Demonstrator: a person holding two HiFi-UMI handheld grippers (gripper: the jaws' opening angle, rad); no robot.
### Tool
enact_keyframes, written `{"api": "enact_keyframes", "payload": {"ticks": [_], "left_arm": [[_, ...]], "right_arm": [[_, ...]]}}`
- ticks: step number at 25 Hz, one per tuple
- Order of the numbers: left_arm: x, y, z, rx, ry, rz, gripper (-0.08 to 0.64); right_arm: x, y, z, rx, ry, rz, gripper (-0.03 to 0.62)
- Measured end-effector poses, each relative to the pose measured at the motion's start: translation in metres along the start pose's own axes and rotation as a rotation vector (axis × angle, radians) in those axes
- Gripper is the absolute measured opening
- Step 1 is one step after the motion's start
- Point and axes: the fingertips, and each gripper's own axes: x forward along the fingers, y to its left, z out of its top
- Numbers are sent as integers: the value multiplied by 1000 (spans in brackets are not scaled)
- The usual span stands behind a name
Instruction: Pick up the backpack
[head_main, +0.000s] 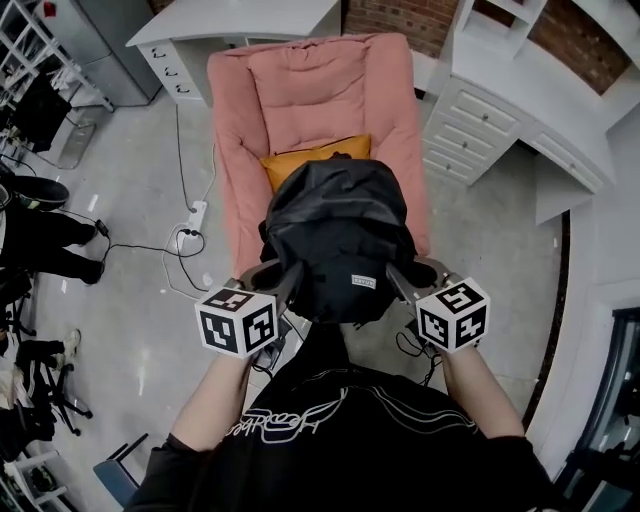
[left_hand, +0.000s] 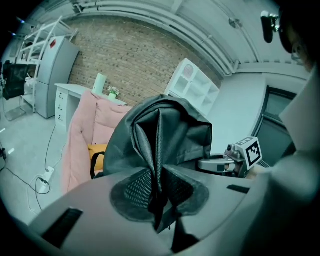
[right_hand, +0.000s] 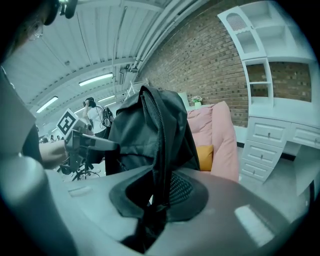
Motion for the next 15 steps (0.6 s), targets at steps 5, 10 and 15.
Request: {"api": "enact_keyframes", "payload": {"ticks": [5, 10, 15], "left_arm": [[-32, -27, 0, 22, -44, -2, 49], [-61, -50, 2, 44, -79, -9, 48], [-87, -66, 9, 64, -117, -11, 48]], "right_arm": [[-32, 22, 1, 8, -17, 25, 49], [-60, 42, 9, -10, -58, 50, 49], [-83, 61, 24, -47, -98, 69, 49]]}}
